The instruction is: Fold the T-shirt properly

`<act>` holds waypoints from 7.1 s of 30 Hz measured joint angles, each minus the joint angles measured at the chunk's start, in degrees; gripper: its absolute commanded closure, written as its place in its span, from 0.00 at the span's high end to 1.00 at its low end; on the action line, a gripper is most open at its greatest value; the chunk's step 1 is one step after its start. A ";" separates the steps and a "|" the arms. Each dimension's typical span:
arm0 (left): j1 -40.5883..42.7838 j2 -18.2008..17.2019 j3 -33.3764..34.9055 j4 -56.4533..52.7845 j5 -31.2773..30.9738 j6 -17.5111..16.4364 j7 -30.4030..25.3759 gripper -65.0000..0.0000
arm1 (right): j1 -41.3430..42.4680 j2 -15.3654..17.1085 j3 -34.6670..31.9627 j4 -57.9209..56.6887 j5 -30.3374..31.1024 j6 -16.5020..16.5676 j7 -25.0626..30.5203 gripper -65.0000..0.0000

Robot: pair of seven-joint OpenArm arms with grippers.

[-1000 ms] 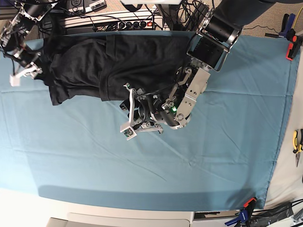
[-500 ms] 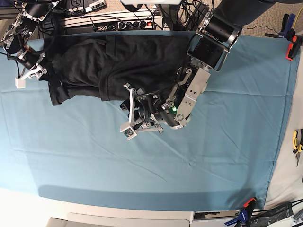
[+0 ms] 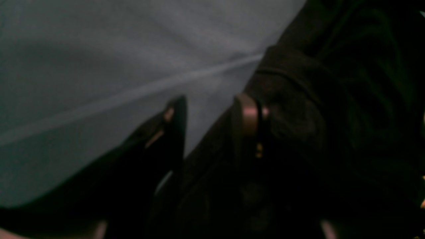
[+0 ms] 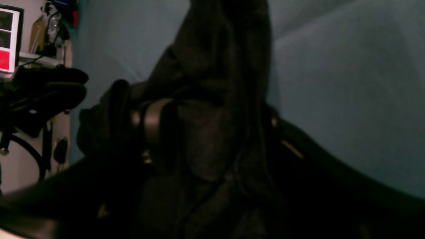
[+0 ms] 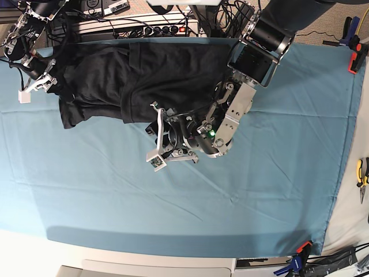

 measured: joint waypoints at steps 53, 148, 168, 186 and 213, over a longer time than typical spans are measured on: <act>-1.09 -59.08 -55.87 0.33 -29.66 -2.86 9.11 0.37 | -6.91 -19.63 -28.28 42.16 -9.46 3.91 -4.98 0.00; 3.65 -59.04 -55.82 0.33 -29.81 -2.91 9.46 0.37 | -0.33 -27.39 -60.00 50.01 -60.70 -13.33 11.74 0.00; 3.63 -56.04 -55.82 0.33 -29.81 -2.99 9.20 0.37 | 3.85 -27.41 -60.06 36.94 -67.76 -18.69 16.06 0.00; 3.65 -56.04 -55.82 0.33 -29.81 -3.02 9.07 0.37 | 19.10 -28.35 -61.88 19.91 -59.91 -14.16 16.55 0.00; 3.65 -56.04 -55.82 0.37 -29.81 -3.04 9.07 0.37 | 11.43 -28.22 -81.02 37.46 -69.11 -20.39 4.87 0.00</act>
